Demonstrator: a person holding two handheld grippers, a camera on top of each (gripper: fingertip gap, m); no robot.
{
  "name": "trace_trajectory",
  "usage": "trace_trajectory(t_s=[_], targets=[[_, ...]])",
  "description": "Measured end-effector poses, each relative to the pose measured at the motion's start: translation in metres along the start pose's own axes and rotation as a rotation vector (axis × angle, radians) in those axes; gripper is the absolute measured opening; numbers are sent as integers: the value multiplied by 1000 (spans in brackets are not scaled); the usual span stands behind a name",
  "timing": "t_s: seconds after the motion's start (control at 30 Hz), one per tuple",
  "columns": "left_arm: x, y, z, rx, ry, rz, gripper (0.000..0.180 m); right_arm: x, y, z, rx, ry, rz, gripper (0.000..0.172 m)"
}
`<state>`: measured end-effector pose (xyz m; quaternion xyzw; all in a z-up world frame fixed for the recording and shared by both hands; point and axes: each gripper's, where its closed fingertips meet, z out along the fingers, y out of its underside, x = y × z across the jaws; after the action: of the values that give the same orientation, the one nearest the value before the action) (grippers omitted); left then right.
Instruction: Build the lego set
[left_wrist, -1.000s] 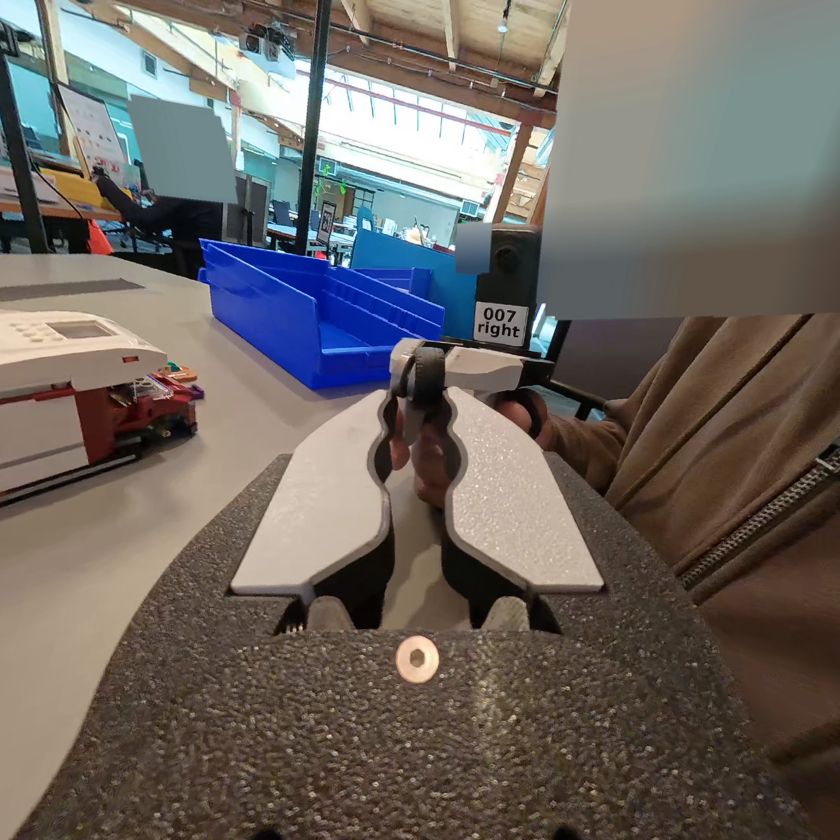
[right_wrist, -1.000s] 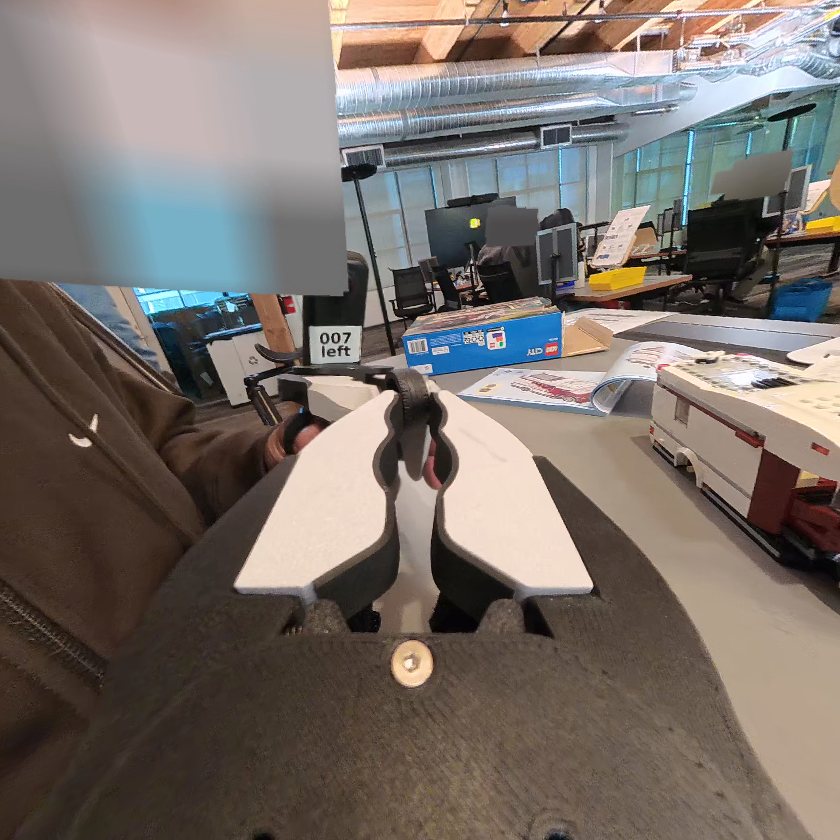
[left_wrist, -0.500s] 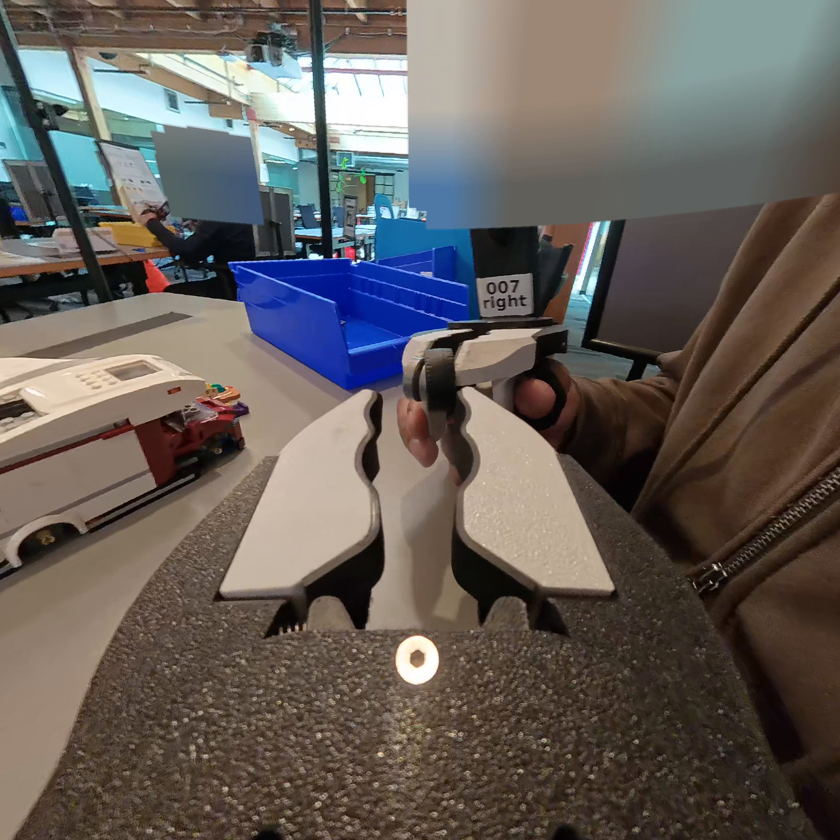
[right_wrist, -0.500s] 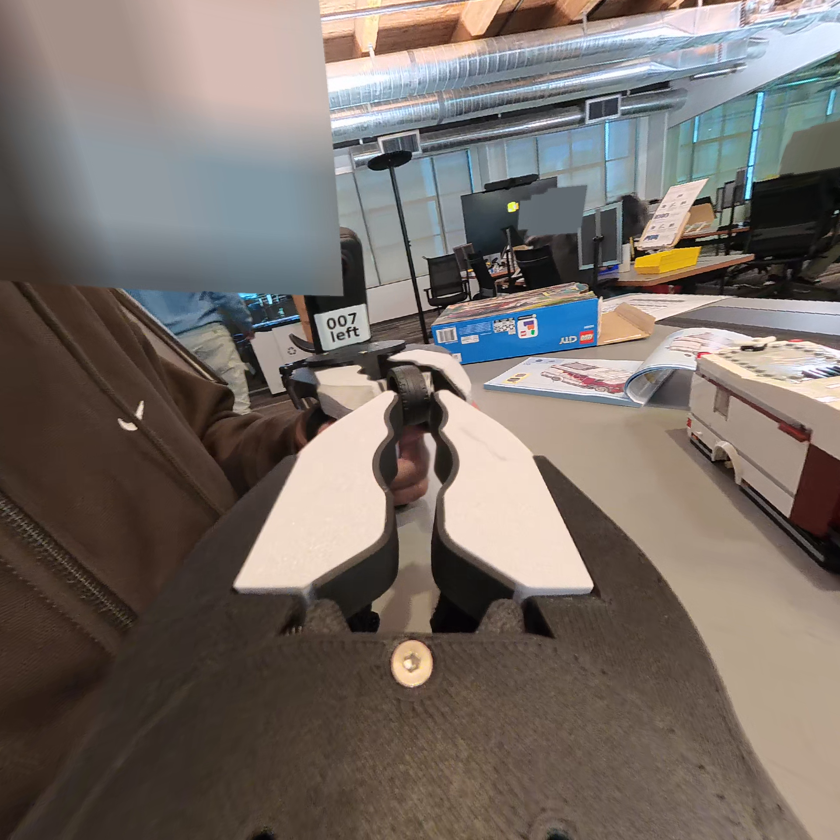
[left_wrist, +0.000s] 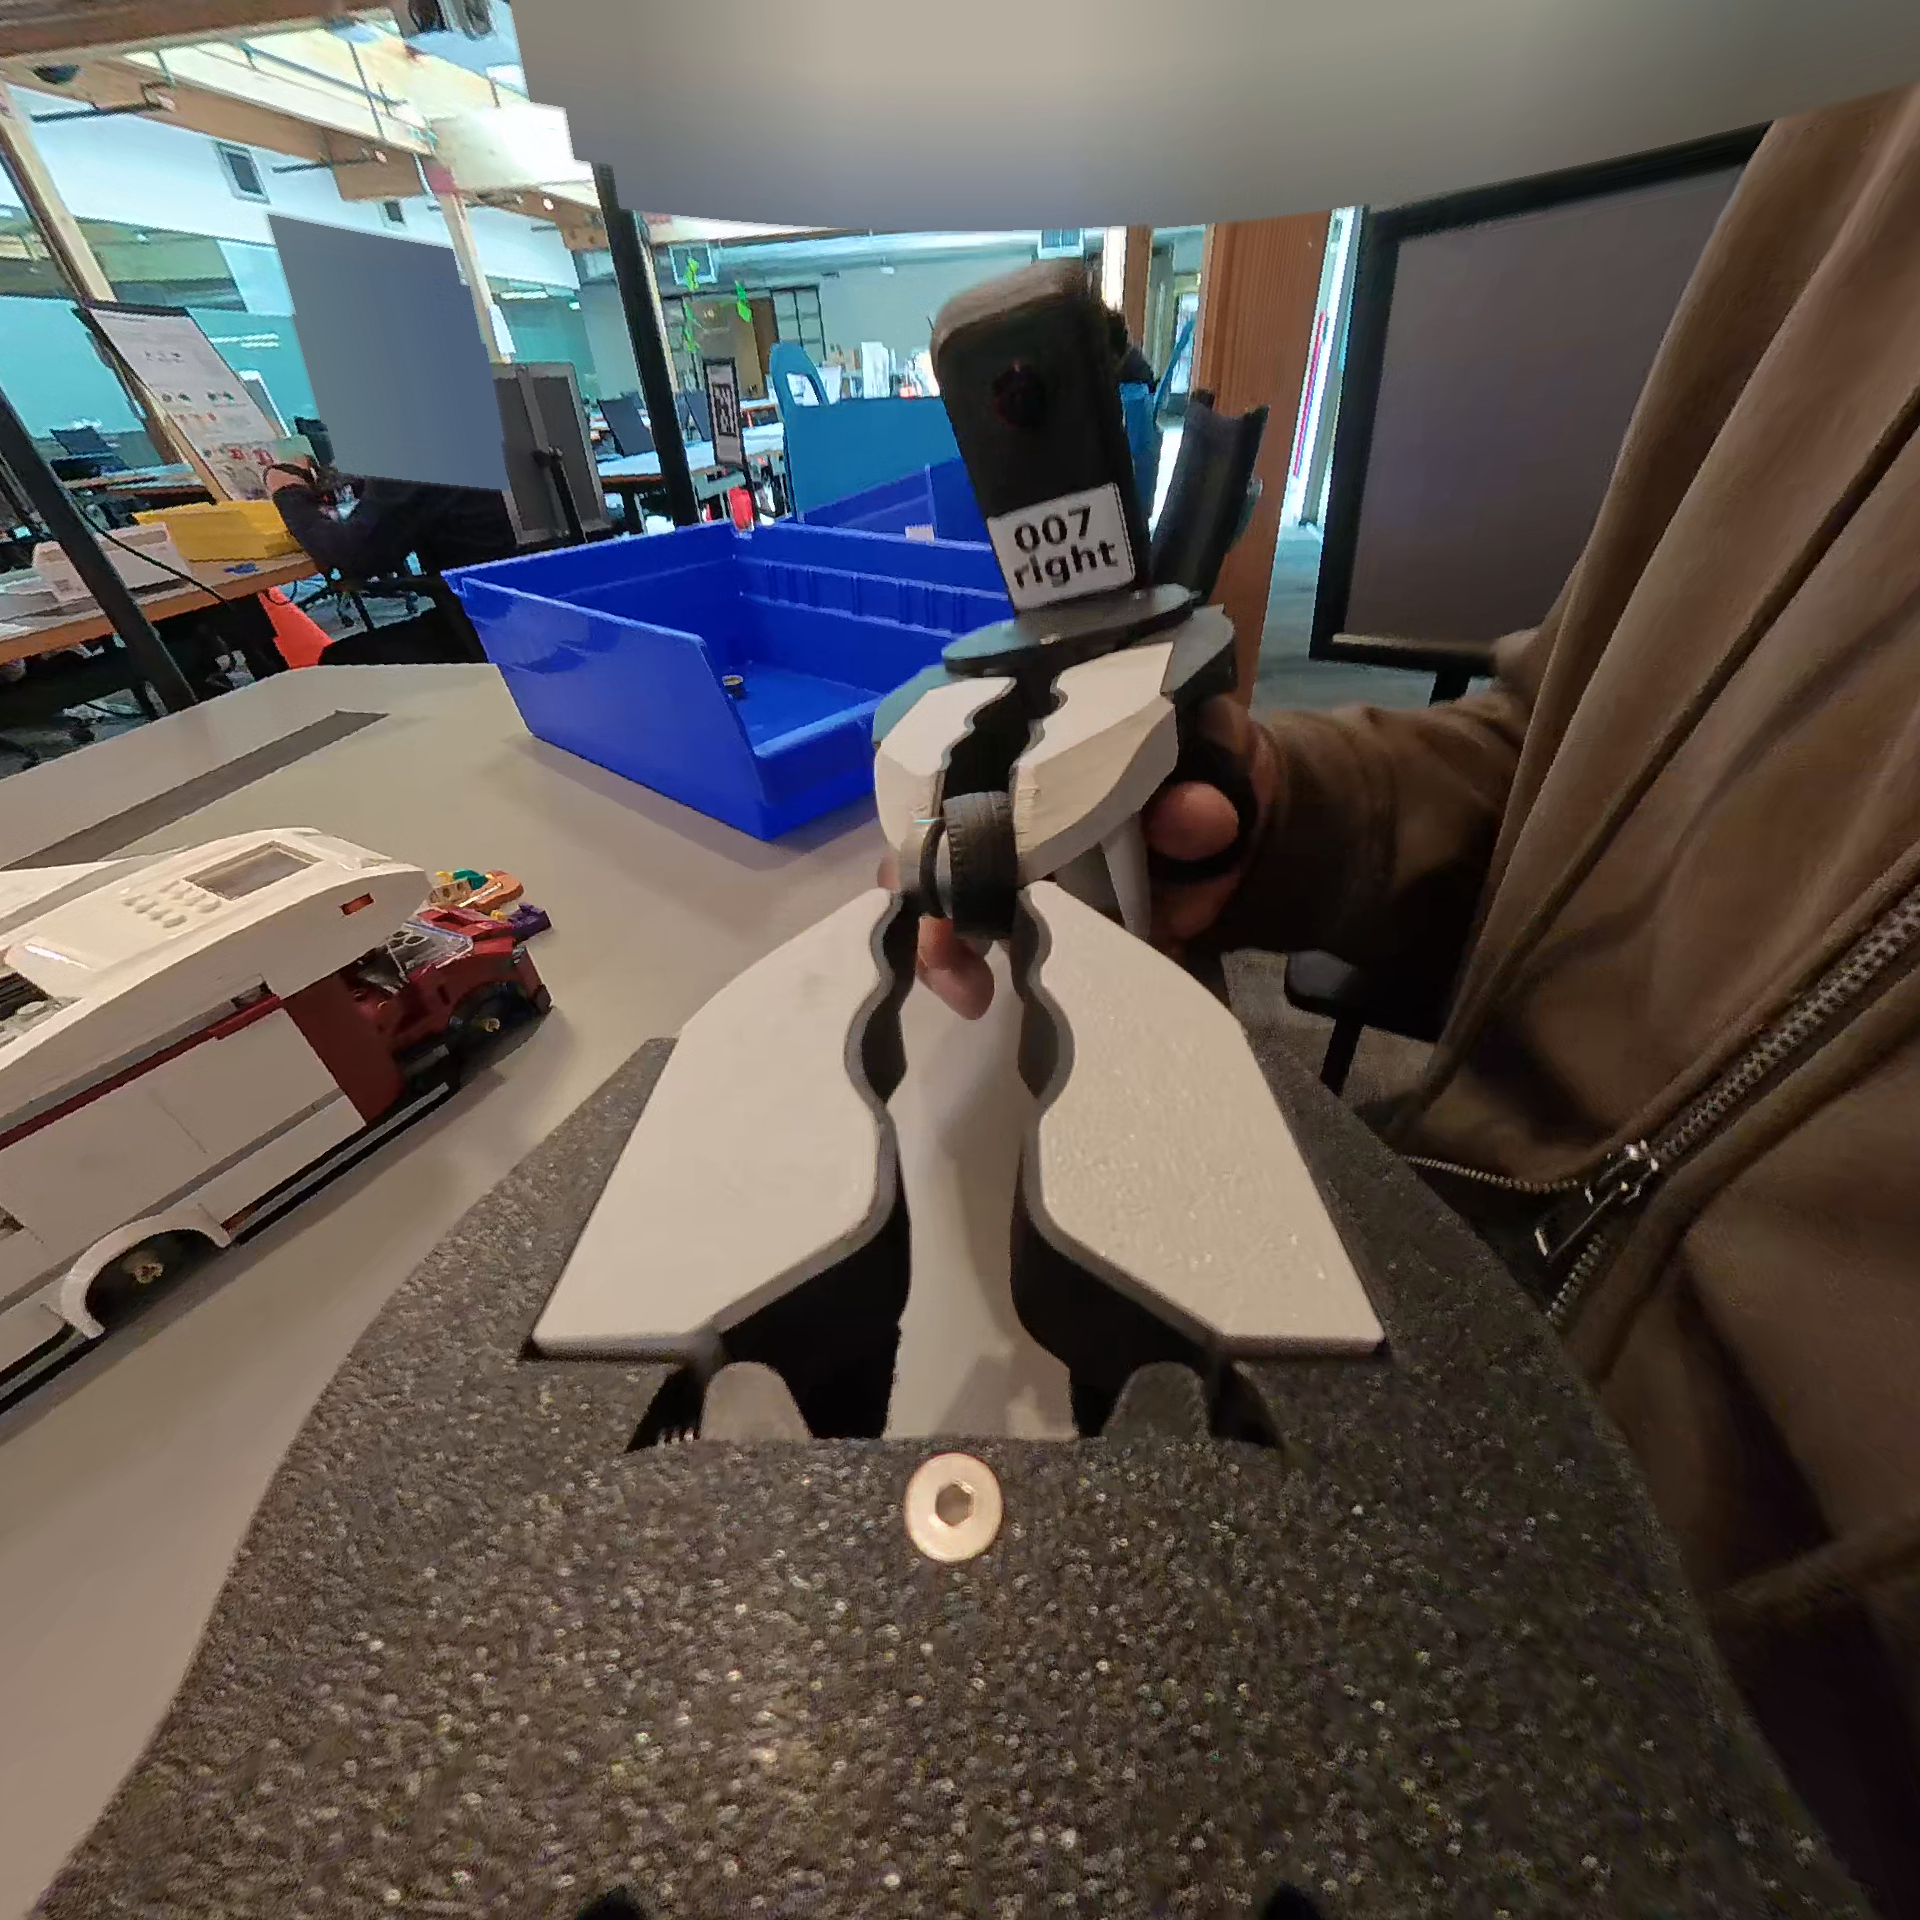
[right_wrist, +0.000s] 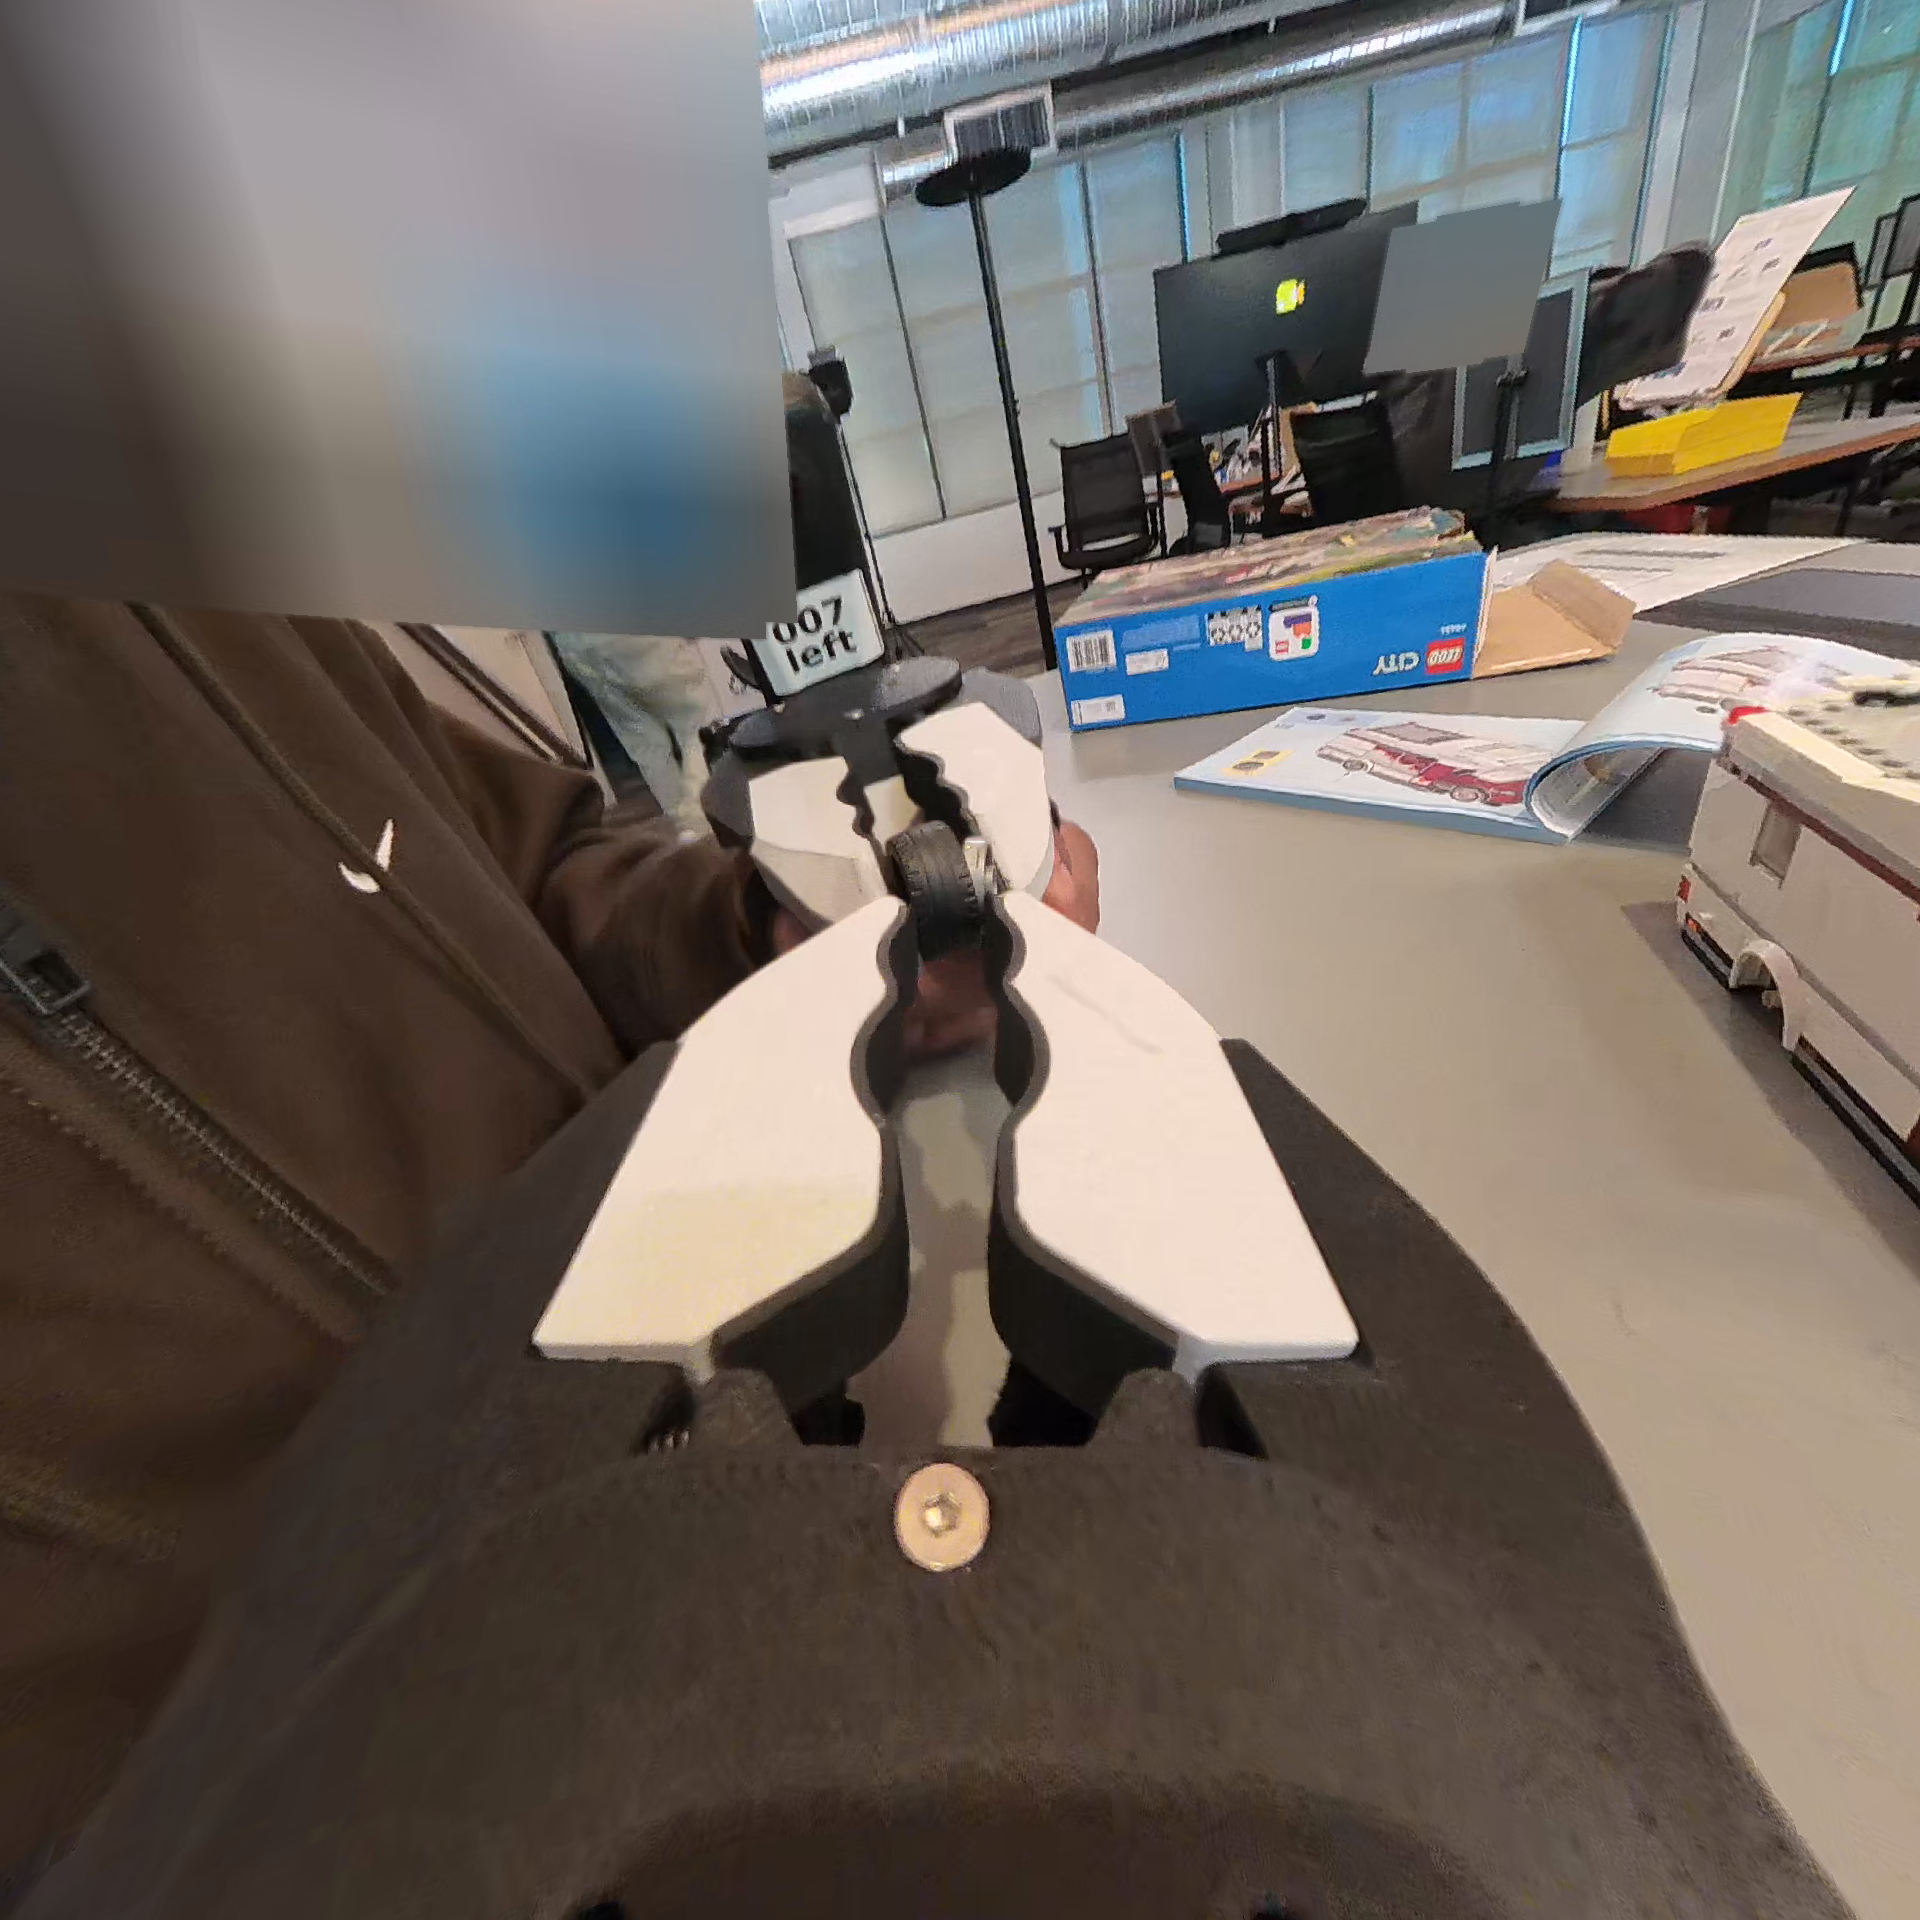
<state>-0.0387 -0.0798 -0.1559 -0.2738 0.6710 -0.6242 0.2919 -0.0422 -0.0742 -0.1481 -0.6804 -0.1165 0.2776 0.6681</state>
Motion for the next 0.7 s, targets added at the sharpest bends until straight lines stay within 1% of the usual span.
trace_trajectory(t_s=[0.1, 0.23, 0.3, 0.37, 0.5, 0.7], targets=[[-1, 8, -1, -61, -9, 54, 18, 2, 8, -1, -82, 20, -57, 12], [-1, 21, -1, -187, -33, 178, 18, 8, 19, -1, -193, 94, -231, 19], [0, 30, 0, -256, -41, 239, 18, 6, 24, 0, -240, 95, -313, 23], [0, 37, 1, -315, -56, 293, 18, 4, 29, 3, -293, 92, -387, 21], [0, 43, -1, -364, -45, 316, 18, 5, 36, 4, -364, 87, -495, 19], [6, 57, -3, -468, 14, 371, 17, 3, 51, 2, -451, 21, -548, 18]])
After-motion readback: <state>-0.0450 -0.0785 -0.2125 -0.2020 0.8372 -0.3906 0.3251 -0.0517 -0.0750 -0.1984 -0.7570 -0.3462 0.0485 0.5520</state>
